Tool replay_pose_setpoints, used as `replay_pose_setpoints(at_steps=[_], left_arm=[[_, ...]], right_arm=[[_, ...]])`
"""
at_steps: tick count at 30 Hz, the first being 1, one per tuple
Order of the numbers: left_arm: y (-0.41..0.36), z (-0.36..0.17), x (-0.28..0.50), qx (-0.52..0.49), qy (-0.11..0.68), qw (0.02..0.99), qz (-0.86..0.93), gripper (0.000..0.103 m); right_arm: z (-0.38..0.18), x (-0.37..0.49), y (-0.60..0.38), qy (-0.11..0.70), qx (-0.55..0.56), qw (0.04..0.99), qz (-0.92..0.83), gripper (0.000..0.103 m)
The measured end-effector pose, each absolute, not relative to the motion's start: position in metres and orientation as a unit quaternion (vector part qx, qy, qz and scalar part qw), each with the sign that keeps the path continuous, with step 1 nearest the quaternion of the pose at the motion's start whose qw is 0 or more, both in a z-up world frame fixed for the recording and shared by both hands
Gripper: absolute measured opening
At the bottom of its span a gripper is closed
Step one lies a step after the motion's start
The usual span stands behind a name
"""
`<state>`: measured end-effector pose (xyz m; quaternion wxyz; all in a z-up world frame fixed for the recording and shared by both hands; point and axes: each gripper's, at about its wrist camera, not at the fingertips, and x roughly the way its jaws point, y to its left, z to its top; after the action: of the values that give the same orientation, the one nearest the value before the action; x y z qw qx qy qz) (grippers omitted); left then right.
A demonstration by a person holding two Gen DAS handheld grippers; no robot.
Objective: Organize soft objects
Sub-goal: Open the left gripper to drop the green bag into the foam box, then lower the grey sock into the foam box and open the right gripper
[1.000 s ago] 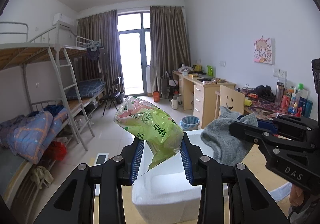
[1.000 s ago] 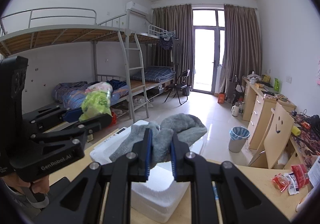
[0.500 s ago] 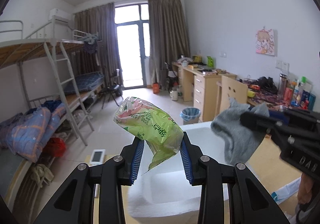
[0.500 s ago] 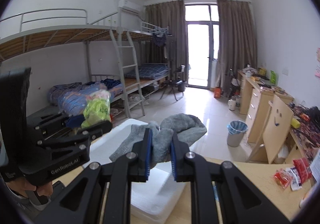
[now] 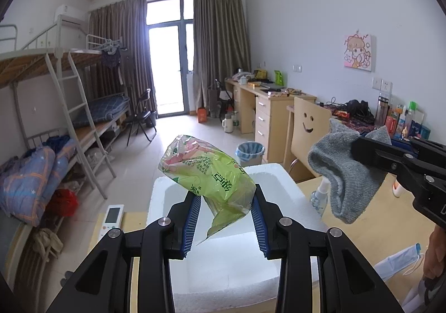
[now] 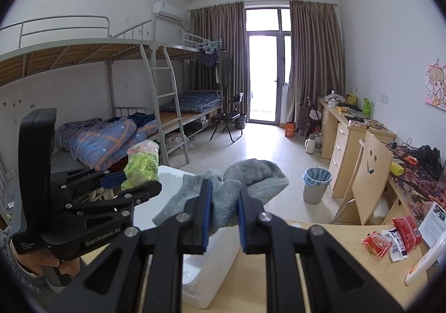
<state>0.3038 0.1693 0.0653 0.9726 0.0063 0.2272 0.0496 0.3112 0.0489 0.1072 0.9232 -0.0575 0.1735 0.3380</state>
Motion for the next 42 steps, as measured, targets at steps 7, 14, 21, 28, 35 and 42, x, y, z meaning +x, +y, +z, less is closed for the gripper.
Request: replay_pose_setpoints(at_steps=[7,14,21,28,35,42], left_arm=[[0.172,0.064,0.308,0.007,0.237,0.971,0.040,0.041],[0.176,0.063,0.310,0.009,0.228,0.972,0.062,0.094],[0.177,0.071,0.302,0.010,0.209,0.975,0.075,0.100],[0.175,0.078,0.294,0.016,0.199,0.976,0.093,0.102],[0.182,0.087,0.275,0.017,0.182,0.976,0.117,0.102],[0.192,0.090,0.261,0.023,0.177,0.975,0.134,0.102]], right_arm=[[0.106,0.313,0.049,0.176,-0.055,0.923,0.338,0.020],[0.106,0.317,0.043,0.171,-0.055,0.924,0.336,0.020],[0.104,0.319,0.040,0.171,-0.054,0.925,0.335,0.020],[0.102,0.318,0.042,0.172,-0.054,0.922,0.343,0.020],[0.102,0.317,0.048,0.173,-0.058,0.915,0.360,0.020],[0.103,0.313,0.060,0.178,-0.061,0.904,0.383,0.020]])
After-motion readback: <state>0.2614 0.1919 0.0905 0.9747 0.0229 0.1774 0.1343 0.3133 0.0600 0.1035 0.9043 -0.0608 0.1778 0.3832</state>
